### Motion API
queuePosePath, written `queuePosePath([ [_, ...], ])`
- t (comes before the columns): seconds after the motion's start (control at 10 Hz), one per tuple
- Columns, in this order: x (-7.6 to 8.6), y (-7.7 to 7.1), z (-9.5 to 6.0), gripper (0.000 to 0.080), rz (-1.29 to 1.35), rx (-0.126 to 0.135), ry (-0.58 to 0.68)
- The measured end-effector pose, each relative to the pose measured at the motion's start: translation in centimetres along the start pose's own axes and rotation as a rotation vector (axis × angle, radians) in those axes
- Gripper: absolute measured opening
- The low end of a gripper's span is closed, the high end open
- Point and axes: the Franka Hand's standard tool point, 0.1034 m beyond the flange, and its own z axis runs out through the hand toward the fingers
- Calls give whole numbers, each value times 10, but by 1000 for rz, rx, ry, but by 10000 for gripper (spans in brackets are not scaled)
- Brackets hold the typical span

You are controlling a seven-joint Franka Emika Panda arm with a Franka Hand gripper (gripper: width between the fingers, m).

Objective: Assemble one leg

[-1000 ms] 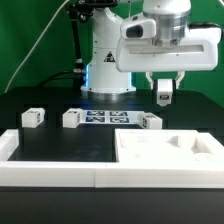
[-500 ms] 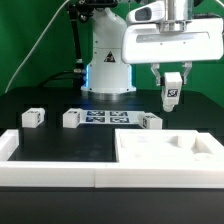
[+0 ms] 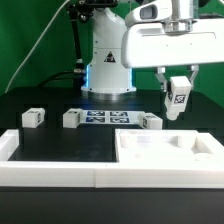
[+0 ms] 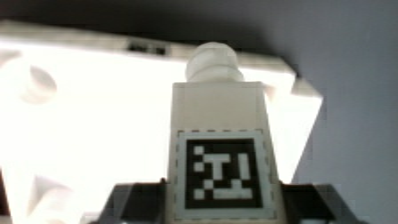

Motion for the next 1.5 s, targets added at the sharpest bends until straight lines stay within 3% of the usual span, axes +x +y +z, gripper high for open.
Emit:
queuePosePath([
  [0.4, -3, 0, 2, 291, -2, 0, -6],
  [0.5, 6, -2, 5, 291, -5, 4, -2],
  [0.8, 58, -4, -2, 291, -22, 14, 33],
  [1.0, 78, -1, -7, 291, -24, 13, 65],
  [1.2, 82, 2, -9, 291, -22, -1, 256],
  [1.5, 81, 4, -4, 291, -39, -7, 287],
])
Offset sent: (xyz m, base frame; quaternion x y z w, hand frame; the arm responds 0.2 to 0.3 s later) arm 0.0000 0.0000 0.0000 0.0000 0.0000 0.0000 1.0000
